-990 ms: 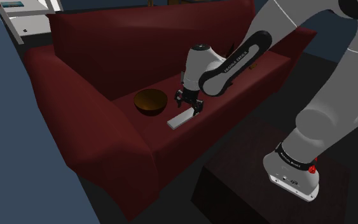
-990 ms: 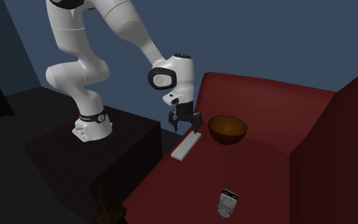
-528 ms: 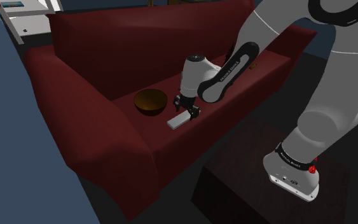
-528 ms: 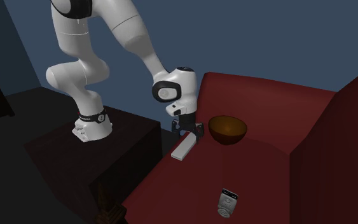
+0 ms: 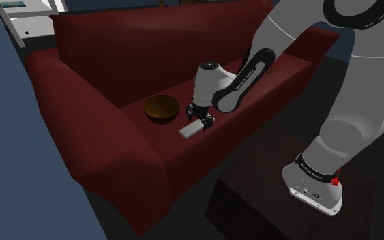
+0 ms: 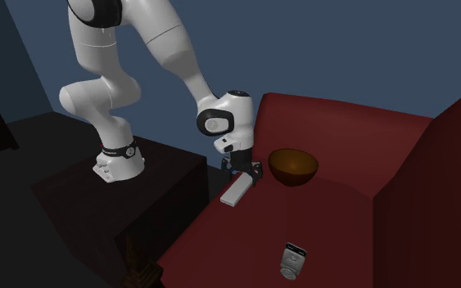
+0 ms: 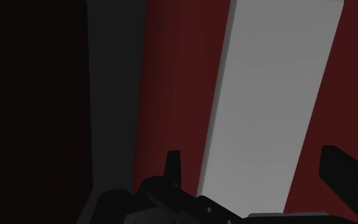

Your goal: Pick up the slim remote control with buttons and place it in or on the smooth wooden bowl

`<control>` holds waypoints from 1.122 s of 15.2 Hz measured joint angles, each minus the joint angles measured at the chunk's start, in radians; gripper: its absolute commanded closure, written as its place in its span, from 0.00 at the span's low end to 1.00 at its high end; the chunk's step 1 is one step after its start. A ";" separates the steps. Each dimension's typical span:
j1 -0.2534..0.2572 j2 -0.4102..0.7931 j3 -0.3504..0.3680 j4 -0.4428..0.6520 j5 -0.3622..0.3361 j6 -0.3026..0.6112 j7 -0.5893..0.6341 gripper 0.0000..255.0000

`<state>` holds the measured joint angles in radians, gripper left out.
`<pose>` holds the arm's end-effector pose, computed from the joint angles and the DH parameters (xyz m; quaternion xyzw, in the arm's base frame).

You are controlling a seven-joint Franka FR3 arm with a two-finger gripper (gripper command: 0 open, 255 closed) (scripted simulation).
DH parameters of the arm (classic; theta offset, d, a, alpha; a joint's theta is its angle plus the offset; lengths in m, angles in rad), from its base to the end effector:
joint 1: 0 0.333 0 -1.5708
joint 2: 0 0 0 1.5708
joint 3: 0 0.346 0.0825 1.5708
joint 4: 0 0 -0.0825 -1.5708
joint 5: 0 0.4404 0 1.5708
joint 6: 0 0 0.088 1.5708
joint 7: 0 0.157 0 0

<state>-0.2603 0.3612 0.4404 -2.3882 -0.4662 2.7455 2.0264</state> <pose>0.5237 0.1249 0.1149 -0.7488 0.6619 -0.0299 0.0178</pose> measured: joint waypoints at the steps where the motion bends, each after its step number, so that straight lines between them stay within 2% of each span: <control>1: 0.000 0.000 0.000 0.000 0.000 0.000 0.000 1.00; 11: 0.000 0.000 0.000 0.000 0.000 0.000 0.000 1.00; 17: -0.043 -0.068 0.058 -0.015 0.078 -0.047 -0.057 1.00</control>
<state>-0.3034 0.2927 0.4983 -2.4033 -0.3887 2.6990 1.9690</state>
